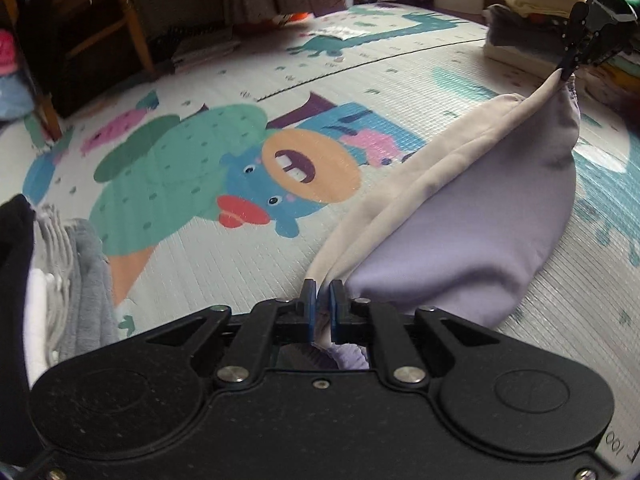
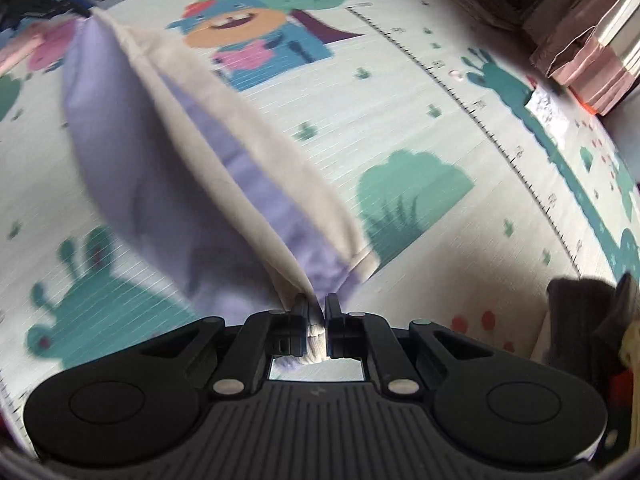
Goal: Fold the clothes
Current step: 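Grasp a cuff with the left gripper while the right gripper grasps the other cuff, fold toward waistband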
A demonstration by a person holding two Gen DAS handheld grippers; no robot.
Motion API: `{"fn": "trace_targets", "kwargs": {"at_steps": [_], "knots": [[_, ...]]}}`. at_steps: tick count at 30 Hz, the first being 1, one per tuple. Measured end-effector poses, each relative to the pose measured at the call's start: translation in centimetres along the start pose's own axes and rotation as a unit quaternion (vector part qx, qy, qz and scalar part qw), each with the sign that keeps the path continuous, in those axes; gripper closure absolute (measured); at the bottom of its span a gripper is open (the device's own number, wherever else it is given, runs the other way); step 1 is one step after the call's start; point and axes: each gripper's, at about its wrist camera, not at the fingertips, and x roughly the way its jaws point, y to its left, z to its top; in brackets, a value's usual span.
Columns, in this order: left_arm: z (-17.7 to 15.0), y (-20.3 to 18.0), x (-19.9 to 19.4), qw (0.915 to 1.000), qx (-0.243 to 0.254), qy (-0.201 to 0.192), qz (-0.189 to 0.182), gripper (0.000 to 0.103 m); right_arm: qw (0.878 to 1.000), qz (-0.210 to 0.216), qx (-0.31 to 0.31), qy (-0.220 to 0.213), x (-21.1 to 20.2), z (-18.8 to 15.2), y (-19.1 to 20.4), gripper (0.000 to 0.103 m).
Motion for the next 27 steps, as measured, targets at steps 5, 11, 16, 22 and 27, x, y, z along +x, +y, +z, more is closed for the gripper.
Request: {"fn": "trace_targets", "kwargs": {"at_steps": [5,11,16,22,27], "knots": [[0.6,1.4,1.0,0.9987,-0.048,0.012,-0.009,0.098,0.999,-0.001,0.05,0.013,3.2,1.4,-2.6,0.093],[1.5,2.8,2.4,0.9957,-0.089,0.025,-0.006,0.098,0.994,0.004,0.109,0.007,6.0,2.2,-4.9,0.093],[1.5,3.9,3.7,0.9902,-0.135,0.035,0.0,0.098,0.992,-0.007,0.123,0.005,7.9,3.2,-5.5,0.093],[0.9,5.4,4.8,0.9781,-0.204,0.043,-0.003,0.098,0.989,-0.026,0.144,0.001,9.6,3.8,-5.9,0.093],[0.8,6.4,5.5,0.9727,-0.226,0.053,-0.005,0.099,0.983,-0.023,0.184,-0.01,10.2,3.2,-6.6,0.093]]}}
